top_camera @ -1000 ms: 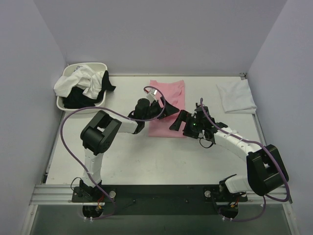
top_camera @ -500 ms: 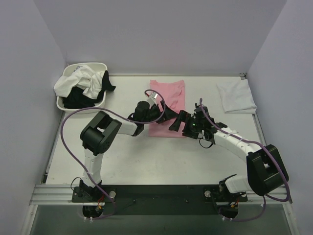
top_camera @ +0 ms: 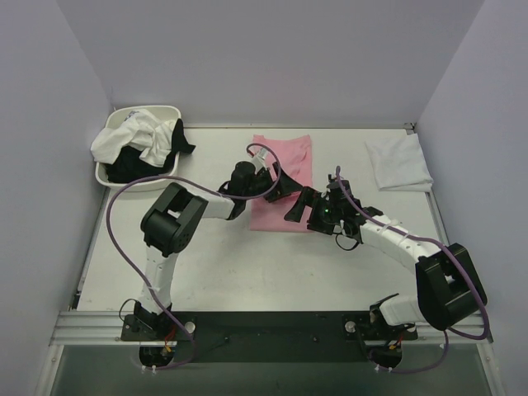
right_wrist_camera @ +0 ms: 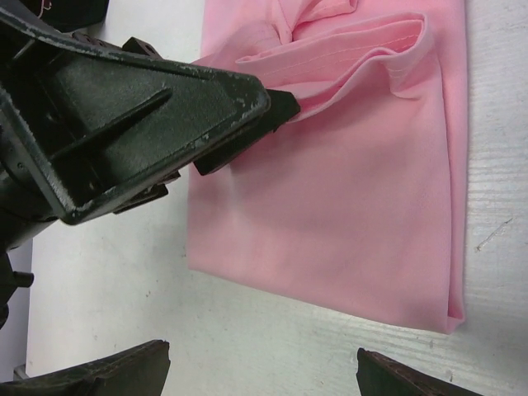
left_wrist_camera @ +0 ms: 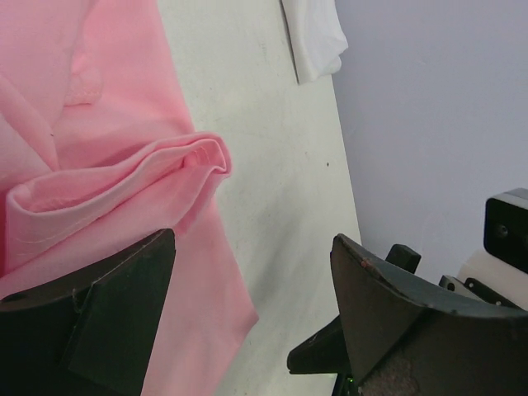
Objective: Fold and stack the t-shirts
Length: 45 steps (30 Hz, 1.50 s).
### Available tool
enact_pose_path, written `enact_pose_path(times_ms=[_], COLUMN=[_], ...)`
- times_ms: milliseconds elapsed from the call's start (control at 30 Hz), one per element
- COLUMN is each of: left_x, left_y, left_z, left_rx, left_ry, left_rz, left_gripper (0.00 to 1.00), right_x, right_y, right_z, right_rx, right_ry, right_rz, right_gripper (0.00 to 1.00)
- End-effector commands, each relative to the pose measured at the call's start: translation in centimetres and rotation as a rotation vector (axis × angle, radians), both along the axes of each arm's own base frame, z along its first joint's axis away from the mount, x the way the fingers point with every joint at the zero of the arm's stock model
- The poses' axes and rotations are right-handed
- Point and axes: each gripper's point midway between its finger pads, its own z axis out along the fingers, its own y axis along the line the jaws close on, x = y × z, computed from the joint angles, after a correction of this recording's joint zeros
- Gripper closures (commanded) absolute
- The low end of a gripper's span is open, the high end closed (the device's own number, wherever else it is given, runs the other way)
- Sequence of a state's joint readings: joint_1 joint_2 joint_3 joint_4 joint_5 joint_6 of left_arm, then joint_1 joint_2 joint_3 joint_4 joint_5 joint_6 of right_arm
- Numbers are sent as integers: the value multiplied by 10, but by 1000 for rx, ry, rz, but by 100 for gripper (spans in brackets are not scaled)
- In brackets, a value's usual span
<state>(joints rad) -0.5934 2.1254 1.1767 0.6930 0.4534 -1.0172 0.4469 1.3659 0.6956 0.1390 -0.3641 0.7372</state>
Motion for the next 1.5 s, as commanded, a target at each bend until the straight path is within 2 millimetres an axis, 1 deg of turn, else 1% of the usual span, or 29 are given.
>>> enact_pose_path(times_ms=[0,200,233,433,467,533,567,667,700,733,767,800,900,933,1000,1033,1067,1100,1133,1167,1200,1233,1267,1300,1333,1367,1400,1433,1467], left_x=[13,25,29,49,55,63,69,81,87,91,97,105,112,114,114,111,109,107,102,99,92,84,83,72,61,56,46,39,31], left_y=[2,4,2,4,3,3,2,4,2,3,5,5,9,9,13,15,18,23,29,33,41,50,60,69,78,86,94,102,112], left_z=[-3,-11,-7,-13,-7,-9,-3,-10,-3,-10,-9,-2,14,35,46,66,72,94,93,101,130,116,120,146,131,129,145,139,122], left_rx=[2,16,10,27,17,15,10,15,3,8,10,2,-16,-19,29,28,35,27,38,43,35,92,125,120,166,190,189,224,262], left_ry=[-4,-8,-20,-36,-53,-53,-64,-65,-83,-76,-81,-97,-117,-151,-175,-202,-206,-234,-220,-231,-274,-239,-251,-291,-261,-259,-281,-262,-233], left_rz=[-6,2,-1,1,3,4,2,10,6,8,13,18,11,10,14,17,18,32,41,57,79,94,137,162,169,195,213,220,233], left_gripper=[15,15,15,15,15,15,15,15,15,15,15,15,16,16,16,16,16,16,16,16,16,16,16,16,16,16,16,16,16], right_x=[3,1,1,-1,-2,-3,-3,-6,-6,-8,-7,-8,-8,-7,-4,-2,0,5,7,15,19,22,26,38,42,45,56,58,58], right_y=[3,3,4,3,3,4,5,7,7,8,9,9,12,12,17,19,21,25,27,34,39,43,47,55,60,62,70,73,76], right_z=[5,1,2,-1,-2,-4,-4,-5,-5,-6,-5,-5,-3,-3,-3,-3,-8,-5,-11,-5,-4,-12,-10,0,-4,-4,9,4,5], right_rx=[14,17,19,12,12,9,9,6,2,0,-2,-6,-22,-32,-28,-21,-23,-12,-19,-8,-7,-18,-18,-8,-14,-20,-8,-16,-18], right_ry=[-27,-21,-21,-17,-15,-12,-12,-9,-8,-6,-9,-10,-22,-25,-30,-28,-20,-36,-23,-38,-40,-21,-22,-51,-38,-28,-56,-41,-32], right_rz=[2,1,3,7,7,12,14,20,19,24,26,29,40,36,44,44,44,45,48,56,69,81,88,97,106,111,118,126,133], right_gripper=[3,3,2,3,3,3,3,2,3,3,3,2,3,2,2,3,2,2,2,3,3,3,3,2,3,3,3,2,3])
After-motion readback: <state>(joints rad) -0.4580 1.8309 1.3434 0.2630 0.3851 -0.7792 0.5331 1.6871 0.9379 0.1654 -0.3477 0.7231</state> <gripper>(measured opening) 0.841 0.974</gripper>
